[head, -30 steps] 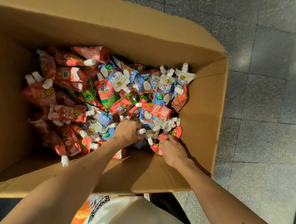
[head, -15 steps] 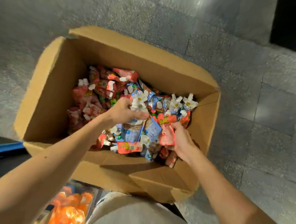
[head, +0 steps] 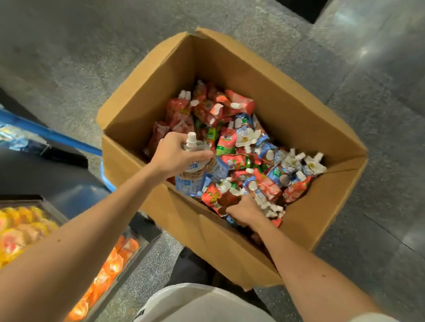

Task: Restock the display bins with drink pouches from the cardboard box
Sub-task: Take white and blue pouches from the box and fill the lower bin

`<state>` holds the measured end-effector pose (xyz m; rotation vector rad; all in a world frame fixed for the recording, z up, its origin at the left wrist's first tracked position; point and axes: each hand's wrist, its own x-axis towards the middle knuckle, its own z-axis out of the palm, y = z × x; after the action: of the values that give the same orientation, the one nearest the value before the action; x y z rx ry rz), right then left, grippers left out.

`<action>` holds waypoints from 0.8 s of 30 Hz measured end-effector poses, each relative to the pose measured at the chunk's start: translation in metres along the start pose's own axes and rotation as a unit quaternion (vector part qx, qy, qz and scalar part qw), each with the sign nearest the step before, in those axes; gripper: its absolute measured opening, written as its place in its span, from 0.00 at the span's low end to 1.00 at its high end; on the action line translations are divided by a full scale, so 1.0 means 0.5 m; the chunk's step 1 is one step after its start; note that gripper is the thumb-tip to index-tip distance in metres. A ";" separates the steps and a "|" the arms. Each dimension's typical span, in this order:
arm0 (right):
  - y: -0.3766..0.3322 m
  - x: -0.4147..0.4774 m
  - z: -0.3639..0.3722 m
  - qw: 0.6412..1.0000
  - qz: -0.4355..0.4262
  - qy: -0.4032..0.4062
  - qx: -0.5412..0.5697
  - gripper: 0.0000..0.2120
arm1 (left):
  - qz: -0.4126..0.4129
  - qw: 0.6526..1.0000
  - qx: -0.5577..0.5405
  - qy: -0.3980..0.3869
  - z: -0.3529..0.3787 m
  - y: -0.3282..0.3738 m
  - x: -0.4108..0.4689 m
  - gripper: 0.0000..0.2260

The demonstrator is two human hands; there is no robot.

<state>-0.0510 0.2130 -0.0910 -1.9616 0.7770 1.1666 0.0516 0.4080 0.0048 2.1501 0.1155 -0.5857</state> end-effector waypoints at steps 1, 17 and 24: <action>-0.010 0.012 0.021 1.000 -0.003 -0.013 -0.023 0.07 | -0.009 1.000 -0.017 0.011 -0.006 -0.012 0.005 0.12; -0.050 0.156 0.094 0.995 -0.018 -0.046 -0.086 0.18 | -0.022 0.992 -0.117 0.051 -0.056 -0.047 0.009 0.07; -0.083 -0.012 -0.035 0.986 -0.092 0.012 0.137 0.16 | 0.000 0.989 -0.121 0.086 -0.059 -0.004 -0.074 0.10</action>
<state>-0.0127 0.2231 -0.0687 -1.7777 0.7113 0.8799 0.0291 0.4368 0.0349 1.9610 0.2667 -0.3645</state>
